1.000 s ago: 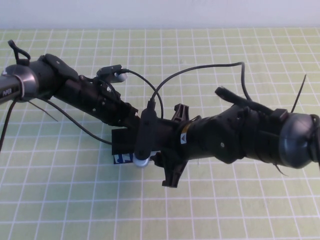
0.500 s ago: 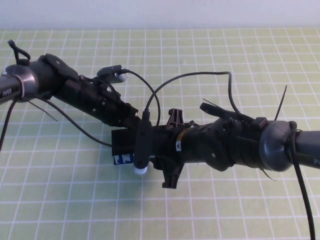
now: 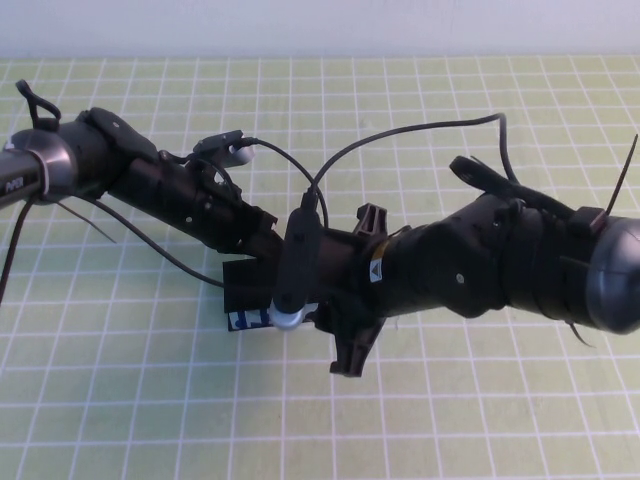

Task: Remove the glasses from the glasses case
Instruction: Pick up the glasses from the glasses case

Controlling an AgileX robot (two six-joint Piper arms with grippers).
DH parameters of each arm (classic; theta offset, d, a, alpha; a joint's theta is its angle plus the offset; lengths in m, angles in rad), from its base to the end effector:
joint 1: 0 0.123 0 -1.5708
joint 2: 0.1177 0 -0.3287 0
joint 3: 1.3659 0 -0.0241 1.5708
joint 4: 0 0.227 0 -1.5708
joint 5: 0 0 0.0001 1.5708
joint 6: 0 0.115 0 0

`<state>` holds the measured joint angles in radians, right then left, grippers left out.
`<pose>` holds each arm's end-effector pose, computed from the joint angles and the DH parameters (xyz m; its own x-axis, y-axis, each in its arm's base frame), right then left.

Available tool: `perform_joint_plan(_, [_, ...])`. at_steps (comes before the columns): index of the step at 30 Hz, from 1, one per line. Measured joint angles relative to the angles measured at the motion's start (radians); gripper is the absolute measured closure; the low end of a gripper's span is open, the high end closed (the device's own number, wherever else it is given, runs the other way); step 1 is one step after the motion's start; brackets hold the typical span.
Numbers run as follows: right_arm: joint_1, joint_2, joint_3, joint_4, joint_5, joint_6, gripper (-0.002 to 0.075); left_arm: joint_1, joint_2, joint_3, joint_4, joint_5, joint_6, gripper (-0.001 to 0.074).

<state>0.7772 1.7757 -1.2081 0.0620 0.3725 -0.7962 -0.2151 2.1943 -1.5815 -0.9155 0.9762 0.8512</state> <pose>0.2778 0.2769 0.2646 0.0822 -0.8631 -0.4982 -0.8875 0.1640 -0.4306 0.4302 -0.1714 0.1899 -0.8286 0.3505 -0.4365 0.5532 0.6322 -0.5425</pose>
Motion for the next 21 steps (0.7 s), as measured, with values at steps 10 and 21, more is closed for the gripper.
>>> perform_joint_plan(10, [0.0,0.092,0.0,-0.077,-0.149,0.0,0.0454,0.0,0.0,0.0,-0.007,0.018,-0.008,0.0739])
perform_joint_plan(21, [0.0,0.146,0.0,-0.18,-0.204,0.0,0.0454,0.0,0.0,0.0,-0.013,0.024,-0.01,0.0739])
